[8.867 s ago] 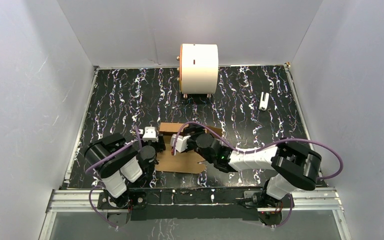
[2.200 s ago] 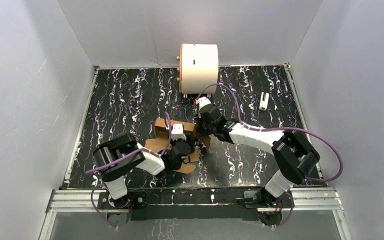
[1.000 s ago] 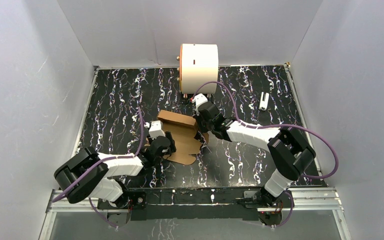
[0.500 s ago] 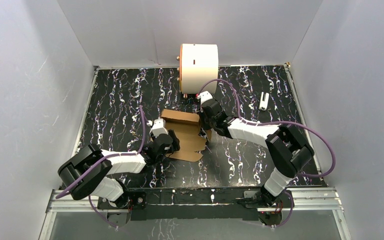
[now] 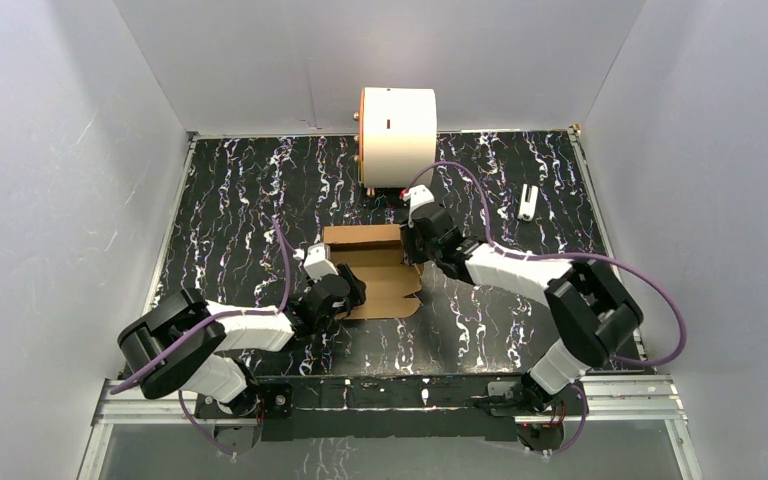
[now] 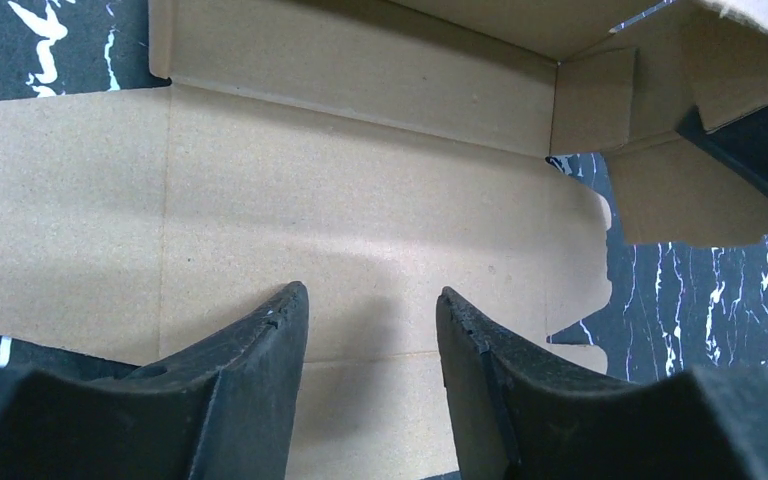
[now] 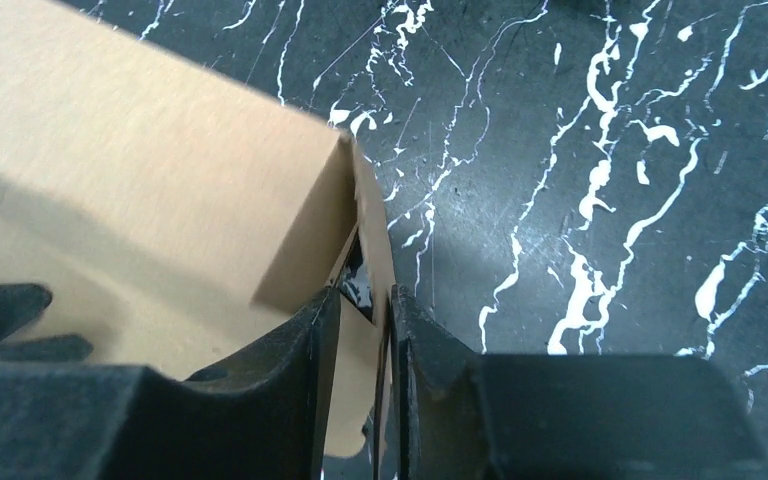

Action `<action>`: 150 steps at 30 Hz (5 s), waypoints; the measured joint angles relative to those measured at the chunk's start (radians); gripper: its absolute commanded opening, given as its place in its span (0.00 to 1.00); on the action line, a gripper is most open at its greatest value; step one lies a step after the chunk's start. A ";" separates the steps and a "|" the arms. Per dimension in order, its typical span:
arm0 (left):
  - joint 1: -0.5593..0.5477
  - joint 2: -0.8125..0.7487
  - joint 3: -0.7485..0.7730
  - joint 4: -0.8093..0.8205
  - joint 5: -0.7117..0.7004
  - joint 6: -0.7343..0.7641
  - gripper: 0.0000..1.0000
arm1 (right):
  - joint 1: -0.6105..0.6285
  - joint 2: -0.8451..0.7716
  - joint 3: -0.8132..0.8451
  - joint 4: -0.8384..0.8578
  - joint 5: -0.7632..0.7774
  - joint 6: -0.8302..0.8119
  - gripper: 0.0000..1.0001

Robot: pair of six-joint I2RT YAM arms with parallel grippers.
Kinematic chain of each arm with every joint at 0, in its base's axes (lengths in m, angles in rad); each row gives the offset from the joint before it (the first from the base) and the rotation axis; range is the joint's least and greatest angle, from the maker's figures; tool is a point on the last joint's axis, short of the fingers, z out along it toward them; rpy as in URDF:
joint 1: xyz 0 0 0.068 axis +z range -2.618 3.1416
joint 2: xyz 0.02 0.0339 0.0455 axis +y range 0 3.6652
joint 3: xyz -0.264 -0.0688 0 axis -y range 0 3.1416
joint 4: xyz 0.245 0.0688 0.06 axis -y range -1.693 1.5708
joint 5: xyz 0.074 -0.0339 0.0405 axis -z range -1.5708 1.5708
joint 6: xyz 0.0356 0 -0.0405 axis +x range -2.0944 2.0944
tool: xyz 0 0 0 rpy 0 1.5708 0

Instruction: Fold the paper box

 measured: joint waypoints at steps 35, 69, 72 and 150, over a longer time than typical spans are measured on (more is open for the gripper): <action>-0.040 -0.242 0.131 -0.337 0.040 0.113 0.62 | -0.156 -0.114 -0.233 0.329 -0.462 0.030 0.40; 0.260 0.206 0.666 -0.476 0.246 0.694 0.85 | -0.211 -0.066 -0.259 0.408 -0.601 0.025 0.43; 0.262 0.237 0.690 -0.465 0.254 0.706 0.84 | -0.211 -0.057 -0.259 0.410 -0.613 0.024 0.43; 0.277 0.255 0.678 -0.415 0.391 0.643 0.80 | -0.370 0.137 -0.226 0.633 -0.988 -0.150 0.71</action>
